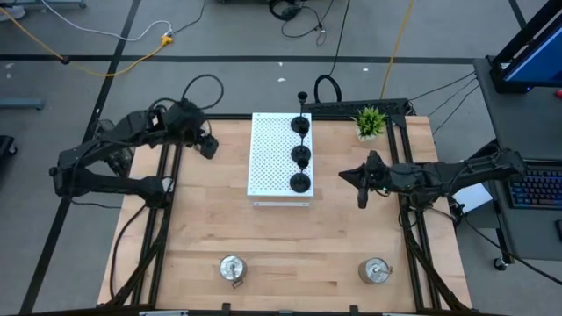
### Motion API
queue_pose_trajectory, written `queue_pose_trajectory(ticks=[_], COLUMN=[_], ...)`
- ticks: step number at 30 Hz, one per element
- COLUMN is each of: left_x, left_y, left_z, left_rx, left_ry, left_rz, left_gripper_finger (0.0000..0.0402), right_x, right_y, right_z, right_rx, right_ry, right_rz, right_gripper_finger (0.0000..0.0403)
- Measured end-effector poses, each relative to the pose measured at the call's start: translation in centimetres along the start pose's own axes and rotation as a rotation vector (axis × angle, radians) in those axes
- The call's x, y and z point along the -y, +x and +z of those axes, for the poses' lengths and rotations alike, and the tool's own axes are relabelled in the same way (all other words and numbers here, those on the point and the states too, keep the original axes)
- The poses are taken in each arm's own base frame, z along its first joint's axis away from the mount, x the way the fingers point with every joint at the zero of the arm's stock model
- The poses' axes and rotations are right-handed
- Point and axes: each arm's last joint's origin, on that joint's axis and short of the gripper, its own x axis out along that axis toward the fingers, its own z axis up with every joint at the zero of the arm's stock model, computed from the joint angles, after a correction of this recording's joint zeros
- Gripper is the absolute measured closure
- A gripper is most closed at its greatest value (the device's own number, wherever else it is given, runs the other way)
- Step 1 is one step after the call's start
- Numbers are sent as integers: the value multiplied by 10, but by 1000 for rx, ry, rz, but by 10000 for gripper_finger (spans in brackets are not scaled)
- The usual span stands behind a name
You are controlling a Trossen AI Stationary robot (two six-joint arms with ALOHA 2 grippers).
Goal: Pick & Place candle stick holders
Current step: Put the top silver scented candle on the shelf
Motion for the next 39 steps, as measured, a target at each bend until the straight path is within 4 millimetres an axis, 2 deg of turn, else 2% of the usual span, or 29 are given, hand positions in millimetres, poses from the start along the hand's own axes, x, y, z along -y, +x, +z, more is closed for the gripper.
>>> queue_pose_trajectory(ticks=[4, 10, 19, 24, 30, 39], left_x=[-9, -27, -58, -78, -100, -114], left_y=[12, 31, 67, 85, 101, 116], left_z=[7, 17, 29, 32, 31, 29], left_rx=[-33, -73, -182, -253, -349, -425], left_ry=[-50, -108, -170, -198, -208, -250], left_rz=[37, 144, 302, 349, 378, 289], left_gripper_finger=[117, 108, 9, 17, 3, 3], right_x=[4, 10, 16, 18, 18, 18], right_y=[-9, -22, -39, -43, -44, -44], right_z=[-5, -4, -1, 0, 0, 0], right_rx=[21, 78, 121, 137, 139, 139], right_ry=[-75, -88, -99, -115, -111, -108], right_rz=[72, 112, 125, 129, 129, 129], right_gripper_finger=[402, 402, 402, 402, 402, 402])
